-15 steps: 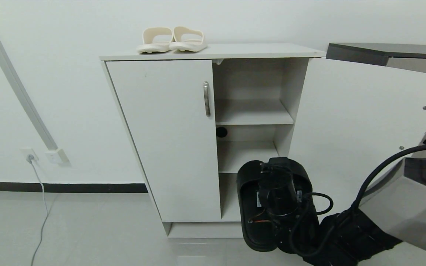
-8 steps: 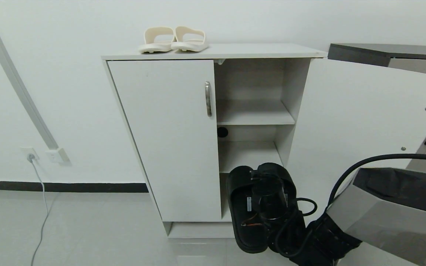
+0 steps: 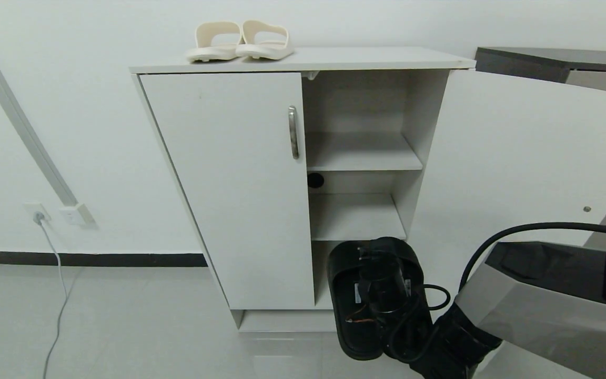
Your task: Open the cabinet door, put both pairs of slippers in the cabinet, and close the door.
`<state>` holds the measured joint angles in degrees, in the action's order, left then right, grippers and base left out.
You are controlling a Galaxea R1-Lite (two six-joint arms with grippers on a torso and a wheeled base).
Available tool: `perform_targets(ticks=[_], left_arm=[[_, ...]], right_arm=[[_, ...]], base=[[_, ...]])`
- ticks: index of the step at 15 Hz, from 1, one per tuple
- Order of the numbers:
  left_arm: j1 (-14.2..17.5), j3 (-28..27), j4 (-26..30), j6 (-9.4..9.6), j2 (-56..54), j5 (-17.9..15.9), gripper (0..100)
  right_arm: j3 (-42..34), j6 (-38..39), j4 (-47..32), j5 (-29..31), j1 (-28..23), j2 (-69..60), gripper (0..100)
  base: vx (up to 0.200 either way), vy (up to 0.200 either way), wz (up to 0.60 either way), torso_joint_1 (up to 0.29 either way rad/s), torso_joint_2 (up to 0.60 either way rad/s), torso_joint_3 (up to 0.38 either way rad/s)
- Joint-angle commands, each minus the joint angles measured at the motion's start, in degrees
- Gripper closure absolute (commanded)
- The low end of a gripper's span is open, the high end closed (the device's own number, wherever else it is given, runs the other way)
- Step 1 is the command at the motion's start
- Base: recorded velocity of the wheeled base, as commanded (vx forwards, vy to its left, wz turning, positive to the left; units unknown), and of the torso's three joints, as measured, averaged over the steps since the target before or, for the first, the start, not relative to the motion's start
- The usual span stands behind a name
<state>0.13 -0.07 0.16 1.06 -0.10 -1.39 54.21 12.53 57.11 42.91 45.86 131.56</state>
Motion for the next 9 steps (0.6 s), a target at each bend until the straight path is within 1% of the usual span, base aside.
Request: perform_targets(ticks=[1, 7, 9], left_arm=[[0.04, -0.01, 0.02, -0.01, 0.10, -0.02, 100], [0.04, -0.01, 0.02, -0.01, 0.10, -0.02, 100], [0.04, 0.07, -0.07, 0.08, 0.10, 0.07, 100]], right_arm=[[0.10, 0.04, 0.02, -0.20, -0.25, 0.10, 100], [0.37, 0.12, 0.10, -0.20, -0.42, 1.07, 100], [0.37, -0.05, 1.77, 0.51, -0.16, 2.21, 100]], base=[[0.000, 0.000, 0.00, -0.002, 0.01, -0.183], [0.000, 0.000, 0.00, 0.002, 0.00, -0.194], [0.000, 0.000, 0.00, 0.007, 0.00, -0.142]])
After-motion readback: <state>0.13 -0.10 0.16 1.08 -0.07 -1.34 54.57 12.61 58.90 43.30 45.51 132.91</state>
